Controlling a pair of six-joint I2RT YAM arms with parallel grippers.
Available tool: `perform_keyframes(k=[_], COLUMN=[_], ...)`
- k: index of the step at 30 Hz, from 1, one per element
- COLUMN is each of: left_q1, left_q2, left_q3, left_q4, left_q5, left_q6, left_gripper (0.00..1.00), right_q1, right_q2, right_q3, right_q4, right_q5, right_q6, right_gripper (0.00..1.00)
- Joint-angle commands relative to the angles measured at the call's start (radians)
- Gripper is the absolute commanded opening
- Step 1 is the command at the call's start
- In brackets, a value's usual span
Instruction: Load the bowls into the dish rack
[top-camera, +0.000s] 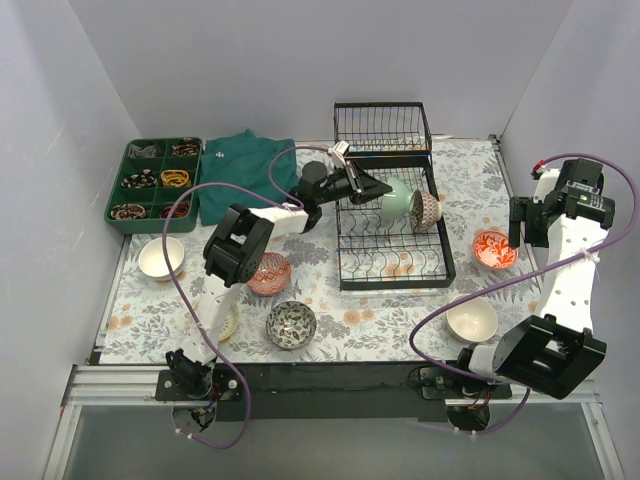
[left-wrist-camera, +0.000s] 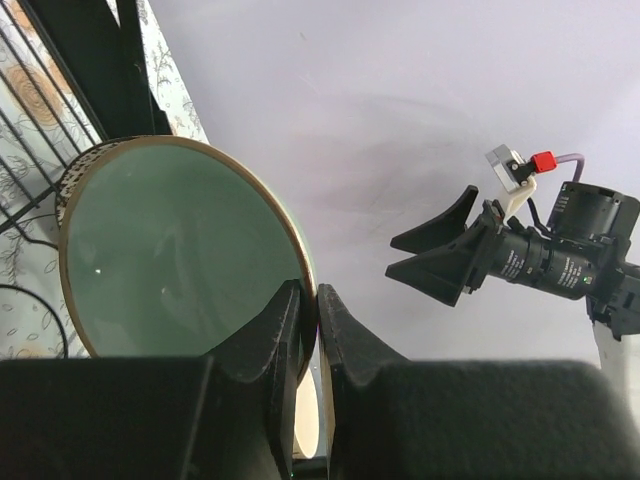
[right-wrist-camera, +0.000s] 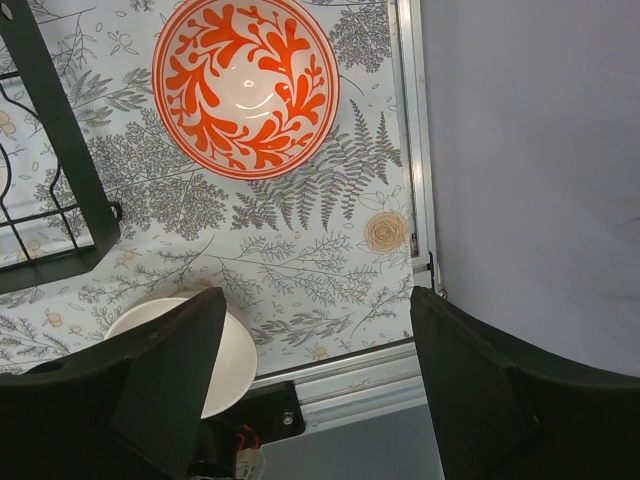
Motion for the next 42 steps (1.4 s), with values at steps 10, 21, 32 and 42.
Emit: perform_keyframes(k=[10,21,32,42], left_q1=[-0.045,-0.059,-0.065,-0.068], left_q2=[0.06,0.086,0.027,0.003], left_q3=[0.09,0.063,-0.08,-0.11], left_q4=[0.12,0.082,0.111,0.051], left_q5=[-0.112,-0.153,-0.192,-0.218], left_q6=[-0.296,-0.359,-0.404,-0.398], left_gripper=[0.0,0.0,0.0,0.25], right_q1=[-0.002,-0.002,-0.002,-0.002], right_q2=[0.013,0.016,0.033,0.024], right_q3=[0.03,0.033,0.043,0.025], right_q4=[-0.045,-0.056,-0.056,-0.047], right_q5=[0.022,0.026,0.009,-0.012], right_q6=[0.003,0.008,0.011,0.014], right_gripper=[0.81,0.81,0.8,0.8])
